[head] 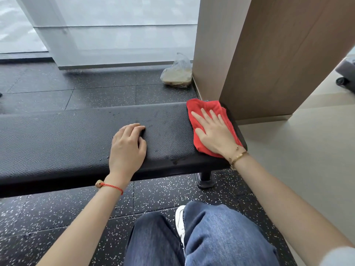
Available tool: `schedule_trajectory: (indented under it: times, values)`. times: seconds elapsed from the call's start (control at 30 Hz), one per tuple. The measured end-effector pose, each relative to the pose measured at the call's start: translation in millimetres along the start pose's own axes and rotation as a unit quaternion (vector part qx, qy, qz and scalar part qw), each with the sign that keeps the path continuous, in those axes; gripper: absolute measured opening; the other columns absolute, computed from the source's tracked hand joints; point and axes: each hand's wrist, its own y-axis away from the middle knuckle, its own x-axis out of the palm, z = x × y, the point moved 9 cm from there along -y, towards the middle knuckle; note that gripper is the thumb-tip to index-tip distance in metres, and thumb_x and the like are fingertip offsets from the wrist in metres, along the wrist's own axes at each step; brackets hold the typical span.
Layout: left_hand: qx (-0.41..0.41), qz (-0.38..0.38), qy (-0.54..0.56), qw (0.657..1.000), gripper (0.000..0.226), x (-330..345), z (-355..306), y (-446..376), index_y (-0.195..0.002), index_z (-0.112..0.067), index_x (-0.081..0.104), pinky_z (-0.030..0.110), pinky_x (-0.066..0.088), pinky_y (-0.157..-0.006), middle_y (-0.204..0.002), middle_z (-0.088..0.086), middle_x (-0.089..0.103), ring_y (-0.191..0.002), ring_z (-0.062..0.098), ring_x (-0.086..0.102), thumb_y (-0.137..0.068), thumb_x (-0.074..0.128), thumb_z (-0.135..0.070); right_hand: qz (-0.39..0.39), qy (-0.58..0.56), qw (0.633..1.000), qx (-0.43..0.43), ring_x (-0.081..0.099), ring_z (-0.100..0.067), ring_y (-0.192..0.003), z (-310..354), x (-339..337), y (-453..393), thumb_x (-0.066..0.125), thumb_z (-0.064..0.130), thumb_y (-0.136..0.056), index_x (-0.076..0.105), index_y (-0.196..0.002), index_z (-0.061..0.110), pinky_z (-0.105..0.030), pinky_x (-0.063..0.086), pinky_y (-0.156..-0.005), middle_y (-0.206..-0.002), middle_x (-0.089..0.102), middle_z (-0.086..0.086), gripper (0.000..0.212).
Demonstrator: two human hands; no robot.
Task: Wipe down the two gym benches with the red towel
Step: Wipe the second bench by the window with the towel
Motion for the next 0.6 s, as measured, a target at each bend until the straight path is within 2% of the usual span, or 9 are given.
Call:
schedule_trajectory:
  times: [0.13, 0.3, 0.4, 0.5, 0.6]
  values:
    - [-0.003, 0.003, -0.008, 1.0, 0.033, 1.5, -1.5, 0.5, -0.125, -0.012, 0.061, 0.041, 0.038, -0.109, -0.131, 0.004, 0.06, -0.127, 0.025, 0.049, -0.092, 0.054, -0.014, 0.009, 0.006, 1.0, -0.003, 0.004, -0.028, -0.151, 30.8, 5.6, -13.1, 0.033, 0.036, -0.099, 0.014, -0.155, 0.034, -0.042, -0.003, -0.122, -0.164, 0.007, -0.004, 0.059]
    - [-0.008, -0.005, -0.004, 1.0, 0.033, 1.9, -0.4, -0.2, -0.122, -0.013, 0.062, 0.041, 0.038, -0.108, -0.128, 0.005, 0.061, -0.125, 0.026, 0.05, -0.09, 0.055, -0.012, -0.037, 0.02, 0.993, -0.113, 0.015, -0.029, -0.149, 88.4, 18.7, 43.8, 0.039, 0.044, -0.093, 0.023, -0.153, 0.031, -0.044, 0.005, -0.122, -0.162, 0.019, -0.006, 0.063]
    - [-0.007, -0.005, -0.002, 1.0, 0.033, 1.7, -1.6, 0.3, -0.122, -0.011, 0.062, 0.042, 0.039, -0.108, -0.128, 0.005, 0.061, -0.125, 0.027, 0.051, -0.09, 0.055, -0.011, -0.062, 0.02, 0.994, -0.09, 0.017, -0.029, -0.149, 91.4, 19.0, 48.6, 0.037, 0.042, -0.094, 0.025, -0.153, 0.03, -0.044, 0.006, -0.122, -0.161, 0.022, -0.006, 0.061]
    - [-0.004, -0.005, 0.002, 1.0, 0.034, 0.6, -2.7, 0.1, -0.123, -0.01, 0.063, 0.042, 0.039, -0.109, -0.128, 0.006, 0.061, -0.124, 0.027, 0.052, -0.09, 0.055, -0.01, -0.063, 0.018, 0.997, -0.038, 0.012, -0.031, -0.15, 108.1, 25.0, 30.9, 0.033, 0.04, -0.096, 0.019, -0.155, 0.028, -0.044, 0.002, -0.122, -0.162, 0.017, -0.008, 0.062]
    - [-0.001, -0.001, 0.007, 1.0, 0.034, -0.8, -3.1, 0.1, -0.123, -0.008, 0.063, 0.042, 0.039, -0.11, -0.128, 0.006, 0.062, -0.124, 0.027, 0.052, -0.09, 0.054, -0.01, -0.053, 0.015, 0.997, -0.051, 0.009, -0.029, -0.15, 127.7, 31.2, 21.5, 0.032, 0.038, -0.097, 0.015, -0.155, 0.029, -0.044, 0.0, -0.122, -0.163, 0.014, -0.008, 0.061]
